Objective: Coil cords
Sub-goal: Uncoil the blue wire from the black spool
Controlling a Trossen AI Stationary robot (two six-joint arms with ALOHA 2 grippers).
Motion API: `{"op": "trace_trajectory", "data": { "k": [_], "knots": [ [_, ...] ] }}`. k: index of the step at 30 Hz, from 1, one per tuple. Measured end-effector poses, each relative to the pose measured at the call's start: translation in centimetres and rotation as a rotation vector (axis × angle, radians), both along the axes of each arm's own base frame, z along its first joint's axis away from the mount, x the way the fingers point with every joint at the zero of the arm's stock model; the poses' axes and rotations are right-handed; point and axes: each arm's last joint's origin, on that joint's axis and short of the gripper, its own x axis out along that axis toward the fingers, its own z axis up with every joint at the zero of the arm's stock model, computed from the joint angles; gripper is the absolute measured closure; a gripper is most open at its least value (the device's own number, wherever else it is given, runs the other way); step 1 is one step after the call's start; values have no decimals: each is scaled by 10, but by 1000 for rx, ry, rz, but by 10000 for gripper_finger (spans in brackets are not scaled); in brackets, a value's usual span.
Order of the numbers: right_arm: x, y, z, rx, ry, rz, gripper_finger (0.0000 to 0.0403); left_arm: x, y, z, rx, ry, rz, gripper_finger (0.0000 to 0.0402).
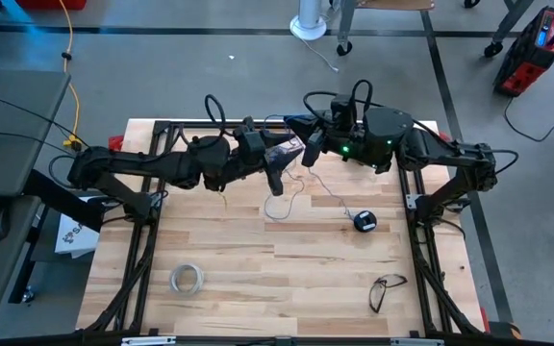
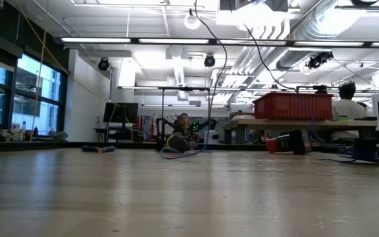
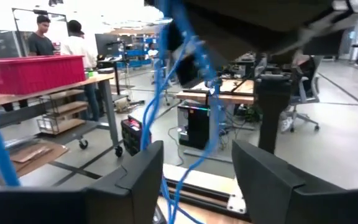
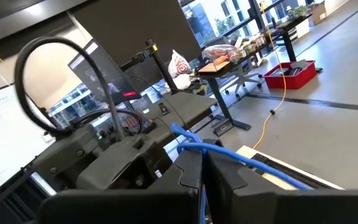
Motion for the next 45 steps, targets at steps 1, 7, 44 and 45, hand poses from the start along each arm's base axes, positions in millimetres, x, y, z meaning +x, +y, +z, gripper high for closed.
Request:
{"op": "trace_trajectory", "data": {
  "k": [1, 7, 44, 45],
  "knots": [
    [0, 0, 0, -1, 1, 0, 403, 0, 1, 0, 0, 0, 4, 241],
    [0, 0, 0, -3, 2, 0, 403, 0, -1, 0, -2, 1, 11, 375],
    [-5, 3, -26, -174, 349, 294, 199, -106, 15, 80, -578, -495, -320, 401],
    [-5, 8, -26, -187, 351, 308, 200, -107, 18, 84, -595, -548, -348, 402]
  ]
}}
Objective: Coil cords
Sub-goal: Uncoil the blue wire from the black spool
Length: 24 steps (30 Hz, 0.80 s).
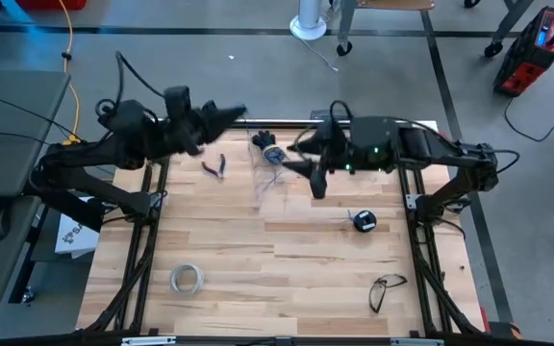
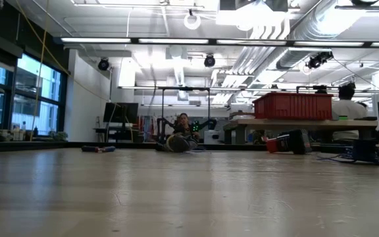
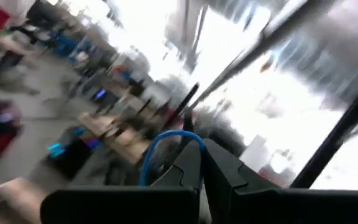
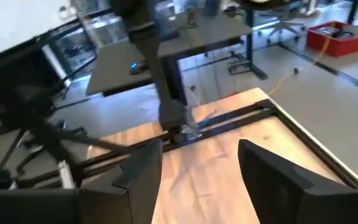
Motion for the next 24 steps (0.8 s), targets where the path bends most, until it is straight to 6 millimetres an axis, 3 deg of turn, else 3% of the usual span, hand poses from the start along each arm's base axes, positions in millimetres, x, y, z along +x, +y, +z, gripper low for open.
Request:
{"op": "trace_trajectory", "data": {
  "k": [3, 9, 19, 24],
  "knots": [
    [7, 15, -3, -43, -12, 4, 202, -2, 9, 8, -1, -102, -18, 401],
    [27, 35, -9, -165, -57, -38, 203, 5, 24, 3, -93, -103, -43, 401],
    [68, 37, -43, -324, 30, -118, 203, 5, 22, 5, -131, -137, -81, 401],
    [75, 38, -49, -352, 33, -146, 203, 4, 22, 6, -133, -147, -114, 401]
  ]
}}
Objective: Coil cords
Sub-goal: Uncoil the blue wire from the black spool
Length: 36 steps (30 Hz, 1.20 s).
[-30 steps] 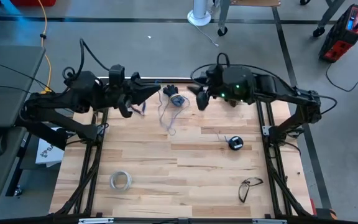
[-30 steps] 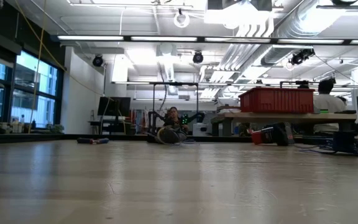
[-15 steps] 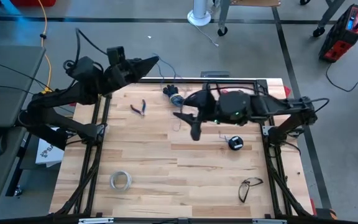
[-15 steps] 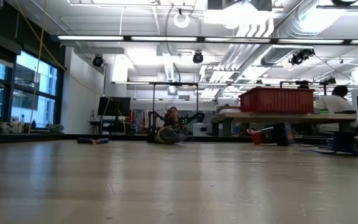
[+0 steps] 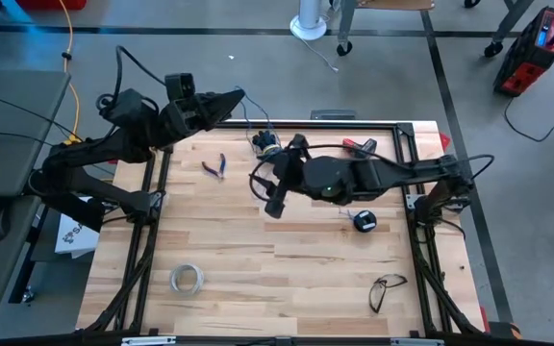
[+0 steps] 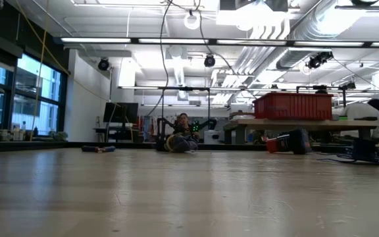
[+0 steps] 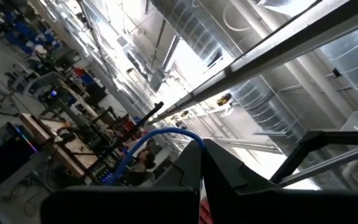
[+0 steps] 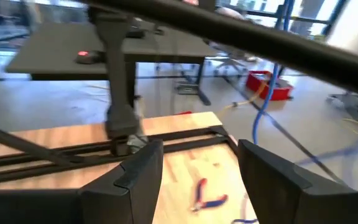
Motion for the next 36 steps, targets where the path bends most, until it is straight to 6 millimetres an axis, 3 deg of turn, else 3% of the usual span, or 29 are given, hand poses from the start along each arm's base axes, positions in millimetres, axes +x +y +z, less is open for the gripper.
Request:
{"op": "trace_trajectory", "data": {
  "k": [4, 17, 21, 26, 32, 36],
  "knots": [
    [1, -2, -1, -41, 5, -74, 203, 0, -1, 1, 2, -7, -19, 401],
    [10, -7, -9, -74, 30, -75, 208, -1, -1, 2, -10, -31, -30, 401],
    [14, -14, -13, -78, 36, -101, 254, -1, -1, 2, -11, -32, -27, 401],
    [9, -7, -5, -94, 4, -103, 385, -5, 2, 4, 22, -24, 9, 401],
    [-12, 6, 19, -33, -95, -92, 400, -16, 12, 4, 75, 39, 113, 397],
    [-27, 9, 34, 57, -163, -32, 401, -23, 20, -4, 127, 179, 179, 365]
  ]
}}
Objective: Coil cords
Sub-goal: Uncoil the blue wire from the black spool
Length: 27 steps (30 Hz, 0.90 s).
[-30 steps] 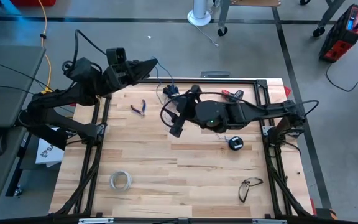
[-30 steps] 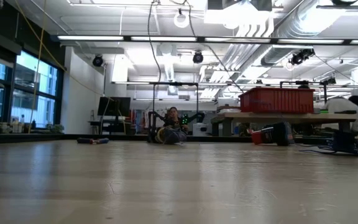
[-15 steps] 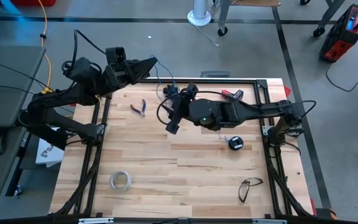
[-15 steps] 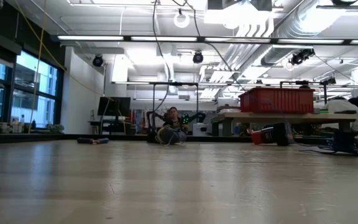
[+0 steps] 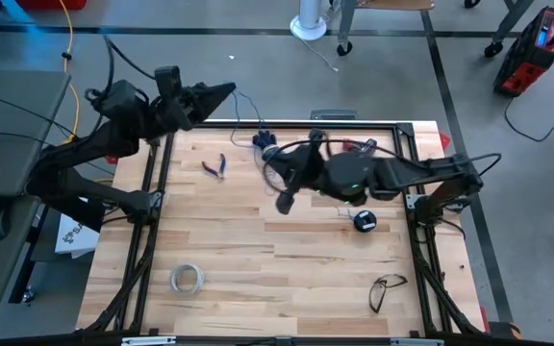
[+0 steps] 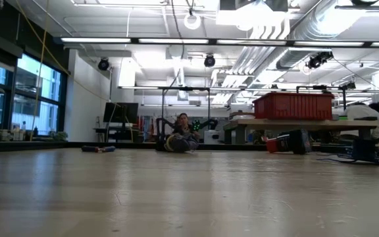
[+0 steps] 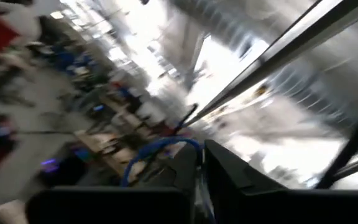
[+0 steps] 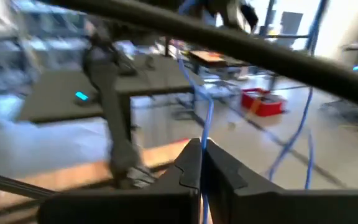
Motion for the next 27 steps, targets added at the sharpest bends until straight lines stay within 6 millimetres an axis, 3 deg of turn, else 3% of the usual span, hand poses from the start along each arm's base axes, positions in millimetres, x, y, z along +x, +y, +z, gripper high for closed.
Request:
{"op": "trace_trajectory", "data": {
  "k": [9, 17, 21, 27],
  "knots": [
    [-23, -2, 31, 64, -169, 59, 402, -3, 5, -33, -2, 390, 14, 253],
    [-43, -9, 58, 8, -309, 61, 402, -3, -13, -60, 24, 681, -94, 208],
    [-56, -16, 72, -15, -385, 44, 403, 0, -28, -54, 70, 631, -121, 206],
    [-63, -27, 84, 23, -505, 103, 403, 2, -48, -21, 133, 283, -201, 206]
  ]
}}
